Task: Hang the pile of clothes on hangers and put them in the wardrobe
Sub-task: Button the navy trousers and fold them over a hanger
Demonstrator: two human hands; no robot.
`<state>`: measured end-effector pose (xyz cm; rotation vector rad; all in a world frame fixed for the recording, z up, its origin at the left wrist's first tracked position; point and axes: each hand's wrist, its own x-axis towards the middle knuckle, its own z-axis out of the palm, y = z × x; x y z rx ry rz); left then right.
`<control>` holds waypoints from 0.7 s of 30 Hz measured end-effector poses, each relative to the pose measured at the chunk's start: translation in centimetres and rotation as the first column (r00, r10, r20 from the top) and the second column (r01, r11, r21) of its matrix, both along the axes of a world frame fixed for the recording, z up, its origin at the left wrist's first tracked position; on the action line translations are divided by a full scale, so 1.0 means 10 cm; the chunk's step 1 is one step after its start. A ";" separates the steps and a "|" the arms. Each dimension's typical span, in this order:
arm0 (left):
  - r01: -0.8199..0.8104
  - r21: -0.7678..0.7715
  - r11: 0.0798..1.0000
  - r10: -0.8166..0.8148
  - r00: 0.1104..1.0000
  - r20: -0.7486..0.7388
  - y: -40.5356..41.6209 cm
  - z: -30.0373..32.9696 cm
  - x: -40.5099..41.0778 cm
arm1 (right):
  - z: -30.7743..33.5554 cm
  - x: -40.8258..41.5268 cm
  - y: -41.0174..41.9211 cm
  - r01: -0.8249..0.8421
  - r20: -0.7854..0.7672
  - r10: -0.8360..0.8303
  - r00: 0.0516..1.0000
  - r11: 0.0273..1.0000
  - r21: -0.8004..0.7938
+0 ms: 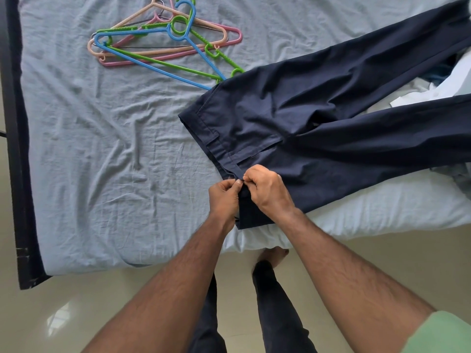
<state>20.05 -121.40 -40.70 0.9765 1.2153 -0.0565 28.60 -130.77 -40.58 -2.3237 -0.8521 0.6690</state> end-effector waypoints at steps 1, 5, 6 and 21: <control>0.018 0.009 1.000 -0.018 1.000 -0.005 0.01 -0.01 -0.02 | -0.02 -0.01 0.01 0.020 -0.007 -0.020 1.000 1.000 -0.004; 0.039 -0.006 0.999 -0.039 0.998 -0.045 0.04 -0.07 -0.12 | -0.06 0.01 0.04 0.017 -0.123 -0.018 0.992 1.000 -0.007; 0.024 -0.026 0.999 -0.025 0.998 -0.053 0.04 -0.09 -0.14 | -0.07 0.02 0.03 0.006 -0.148 -0.007 0.989 1.000 -0.005; 0.204 0.048 0.978 -0.195 0.970 -0.146 0.40 -0.18 -0.09 | -0.18 -0.23 -0.24 0.052 -0.144 -0.070 0.987 0.991 -0.127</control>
